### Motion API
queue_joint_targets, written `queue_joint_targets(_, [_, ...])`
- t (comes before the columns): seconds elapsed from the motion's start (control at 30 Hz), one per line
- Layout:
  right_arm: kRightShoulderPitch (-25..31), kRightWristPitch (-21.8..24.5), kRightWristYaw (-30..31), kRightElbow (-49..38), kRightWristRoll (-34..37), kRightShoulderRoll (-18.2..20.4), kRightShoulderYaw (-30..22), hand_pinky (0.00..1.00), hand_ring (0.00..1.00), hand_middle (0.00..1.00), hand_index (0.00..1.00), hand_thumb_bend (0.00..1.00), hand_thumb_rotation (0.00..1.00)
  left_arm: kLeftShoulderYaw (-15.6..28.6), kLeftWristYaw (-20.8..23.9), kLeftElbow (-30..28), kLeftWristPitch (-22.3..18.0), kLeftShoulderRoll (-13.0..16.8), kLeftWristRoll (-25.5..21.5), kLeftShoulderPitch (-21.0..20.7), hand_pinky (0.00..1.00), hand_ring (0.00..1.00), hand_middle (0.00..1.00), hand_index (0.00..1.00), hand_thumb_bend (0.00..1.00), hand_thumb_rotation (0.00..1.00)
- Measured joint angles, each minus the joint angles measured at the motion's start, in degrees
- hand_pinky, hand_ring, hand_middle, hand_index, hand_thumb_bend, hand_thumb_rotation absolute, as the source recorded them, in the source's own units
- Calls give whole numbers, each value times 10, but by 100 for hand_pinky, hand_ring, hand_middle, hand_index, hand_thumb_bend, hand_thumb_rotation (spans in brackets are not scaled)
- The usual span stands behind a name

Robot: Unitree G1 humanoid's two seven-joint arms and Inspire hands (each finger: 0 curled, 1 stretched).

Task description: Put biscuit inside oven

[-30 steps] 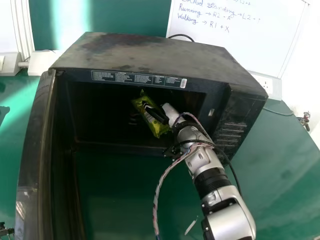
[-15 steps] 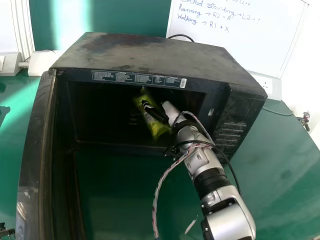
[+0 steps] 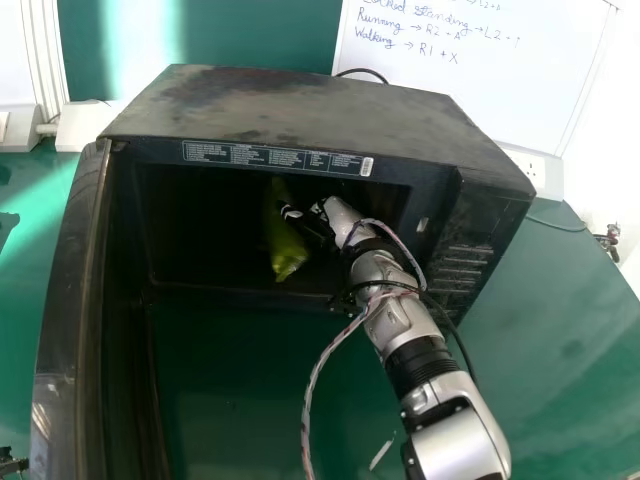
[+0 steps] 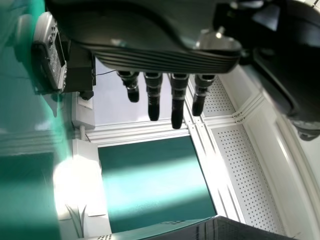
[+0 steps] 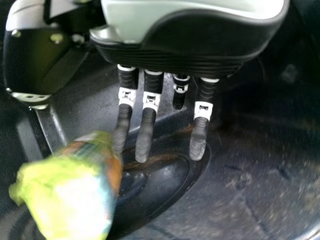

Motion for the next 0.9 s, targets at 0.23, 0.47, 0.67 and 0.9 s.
queue_joint_targets(0.23, [6, -3, -30, -2, -17, 1, 13, 35, 46, 52, 55, 90, 58, 0, 0, 0, 0, -1, 3, 0, 98, 92, 90, 97, 93, 100])
queue_joint_targets(0.47, [9, -1, -41, -14, -17, 4, 17, 32, 43, 50, 54, 90, 57, 0, 0, 0, 0, -2, 4, 0, 98, 93, 91, 98, 92, 100])
queue_joint_targets(0.67, [14, 0, -43, -26, -17, 4, 17, 32, 43, 51, 55, 90, 58, -2, 0, -1, -1, -4, 4, 0, 98, 92, 90, 97, 91, 100])
queue_joint_targets(0.9, [65, 22, -55, -104, -11, 3, -2, 28, 38, 47, 61, 89, 55, -2, 0, -1, -2, -5, 4, -1, 98, 92, 90, 97, 92, 100])
